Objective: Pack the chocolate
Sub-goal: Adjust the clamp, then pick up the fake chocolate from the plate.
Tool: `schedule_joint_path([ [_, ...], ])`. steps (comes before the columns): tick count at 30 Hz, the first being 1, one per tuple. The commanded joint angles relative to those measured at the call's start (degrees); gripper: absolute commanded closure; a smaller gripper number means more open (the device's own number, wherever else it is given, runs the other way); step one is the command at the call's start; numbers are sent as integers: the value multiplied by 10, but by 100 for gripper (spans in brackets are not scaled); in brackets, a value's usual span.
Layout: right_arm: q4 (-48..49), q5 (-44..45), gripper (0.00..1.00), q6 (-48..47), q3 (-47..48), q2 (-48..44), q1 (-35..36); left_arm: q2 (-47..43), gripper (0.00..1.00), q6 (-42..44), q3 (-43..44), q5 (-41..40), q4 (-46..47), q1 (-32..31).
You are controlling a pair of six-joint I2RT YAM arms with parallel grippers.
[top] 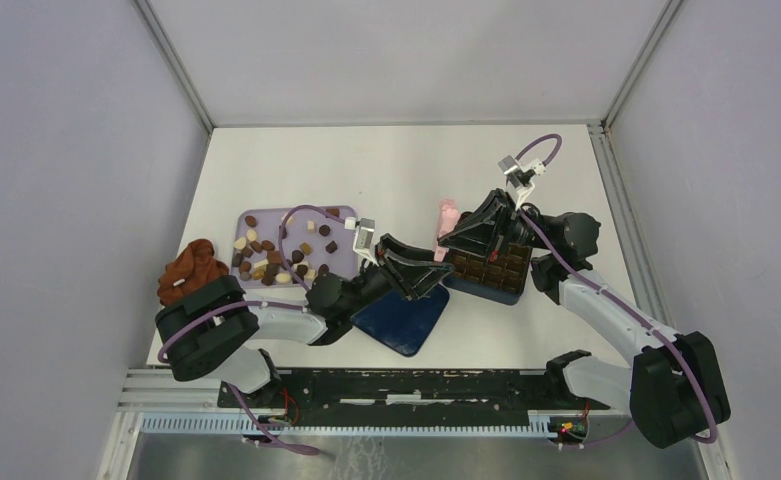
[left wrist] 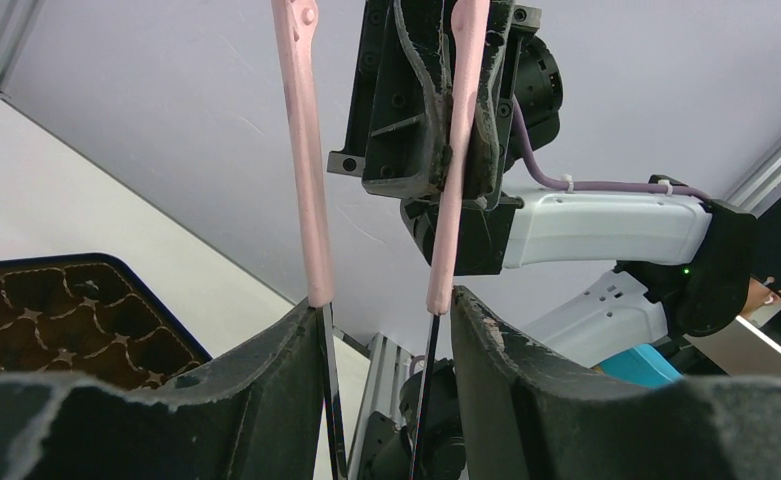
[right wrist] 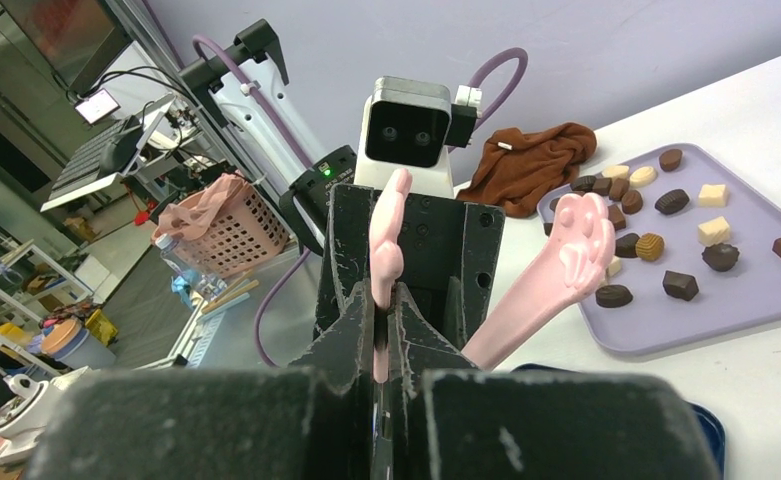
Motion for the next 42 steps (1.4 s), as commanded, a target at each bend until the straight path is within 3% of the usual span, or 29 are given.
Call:
schedule_joint_path([
  [1, -12, 6, 94, -21, 9, -10, 2, -3, 47, 25, 15, -9, 59, -2],
  [20, -50, 5, 81, -57, 11, -17, 1, -27, 54, 18, -3, -15, 52, -1],
  [30, -79, 1, 60, -91, 14, -23, 0, -75, 54, 6, 3, -27, -40, -1],
  [42, -87, -25, 42, -114, 25, -44, -1, -112, 57, -36, -2, -47, -113, 5],
])
